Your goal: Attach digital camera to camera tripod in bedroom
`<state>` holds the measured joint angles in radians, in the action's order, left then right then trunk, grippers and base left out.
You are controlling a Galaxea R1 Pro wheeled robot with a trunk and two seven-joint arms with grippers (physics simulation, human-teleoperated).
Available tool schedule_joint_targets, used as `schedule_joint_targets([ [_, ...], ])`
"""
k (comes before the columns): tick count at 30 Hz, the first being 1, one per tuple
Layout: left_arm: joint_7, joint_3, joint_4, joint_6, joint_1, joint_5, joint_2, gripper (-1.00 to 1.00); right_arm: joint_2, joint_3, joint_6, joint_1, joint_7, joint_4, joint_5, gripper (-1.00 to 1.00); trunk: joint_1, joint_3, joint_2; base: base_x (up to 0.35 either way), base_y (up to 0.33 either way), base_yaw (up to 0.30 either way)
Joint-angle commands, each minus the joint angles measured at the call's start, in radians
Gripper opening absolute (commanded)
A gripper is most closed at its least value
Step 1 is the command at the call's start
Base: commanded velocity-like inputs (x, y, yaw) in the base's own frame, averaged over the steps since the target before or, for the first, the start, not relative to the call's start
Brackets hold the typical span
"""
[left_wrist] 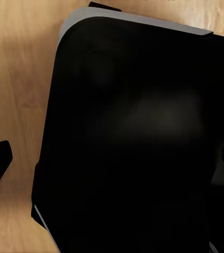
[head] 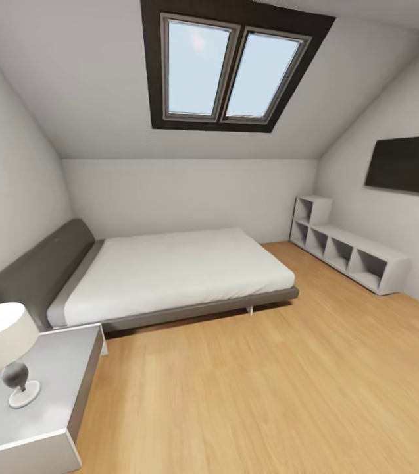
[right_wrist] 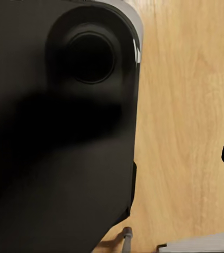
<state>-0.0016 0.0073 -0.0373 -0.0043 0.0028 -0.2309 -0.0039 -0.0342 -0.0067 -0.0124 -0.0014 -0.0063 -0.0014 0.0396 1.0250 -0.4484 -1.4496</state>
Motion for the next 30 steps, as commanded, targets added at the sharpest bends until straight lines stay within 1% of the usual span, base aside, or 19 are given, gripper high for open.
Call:
schedule_joint_targets([
  [1, 0.000, 0.000, -0.001, 0.000, 0.000, -0.007, 0.000, 1.00, 0.000, -0.001, -0.001, 0.000, -0.001, 0.000, 0.004, 1.00, 0.000, 0.000, 0.000, 0.000, 0.000, -0.288],
  [9, 0.000, 0.000, -0.001, 0.000, 0.000, -0.009, 0.001, 1.00, 0.004, -0.001, 0.000, 0.000, 0.003, 0.000, 0.006, 1.00, 0.000, 0.000, 0.000, 0.000, 0.000, -0.292],
  [11, 0.002, 0.000, -0.001, 0.000, 0.000, -0.018, 0.002, 1.00, 0.006, 0.000, 0.000, 0.000, 0.004, 0.000, 0.008, 1.00, 0.000, 0.000, 0.000, 0.000, 0.000, -0.295],
  [13, 0.003, 0.000, -0.001, 0.000, 0.000, -0.033, 0.003, 1.00, 0.008, 0.002, 0.000, 0.000, 0.004, 0.000, 0.009, 1.00, 0.000, 0.000, 0.000, 0.000, 0.000, -0.296],
  [16, 0.004, 0.001, -0.001, 0.000, 0.000, -0.066, 0.005, 1.00, 0.010, 0.003, 0.000, 0.000, 0.006, -0.001, 0.011, 1.00, 0.000, 0.000, 0.000, 0.000, 0.000, -0.296],
  [17, 0.004, 0.001, -0.001, 0.000, 0.000, -0.066, 0.005, 1.00, 0.010, 0.003, 0.000, 0.000, 0.006, -0.001, 0.011, 1.00, 0.000, 0.000, 0.000, 0.000, 0.000, -0.296],
  [20, 0.004, 0.001, -0.002, 0.000, 0.000, -0.103, 0.005, 1.00, 0.012, 0.002, 0.000, 0.000, 0.008, -0.001, 0.012, 1.00, 0.000, 0.000, 0.000, 0.000, 0.000, -0.296],
  [21, 0.004, 0.001, -0.002, 0.000, 0.000, -0.122, 0.005, 1.00, 0.013, 0.002, 0.000, 0.000, 0.009, -0.002, 0.012, 1.00, 0.000, 0.000, 0.000, 0.000, 0.000, -0.296],
  [25, 0.005, 0.000, -0.002, 0.000, 0.000, -0.143, 0.004, 1.00, 0.015, 0.001, -0.001, 0.000, 0.010, -0.003, 0.012, 1.00, 0.000, 0.000, 0.000, 0.000, 0.000, -0.296],
  [30, 0.005, -0.001, -0.002, -0.001, 0.000, -0.153, 0.003, 1.00, 0.016, 0.001, -0.001, 0.000, 0.011, -0.004, 0.013, 1.00, 0.000, 0.000, 0.000, 0.000, 0.000, -0.296],
])
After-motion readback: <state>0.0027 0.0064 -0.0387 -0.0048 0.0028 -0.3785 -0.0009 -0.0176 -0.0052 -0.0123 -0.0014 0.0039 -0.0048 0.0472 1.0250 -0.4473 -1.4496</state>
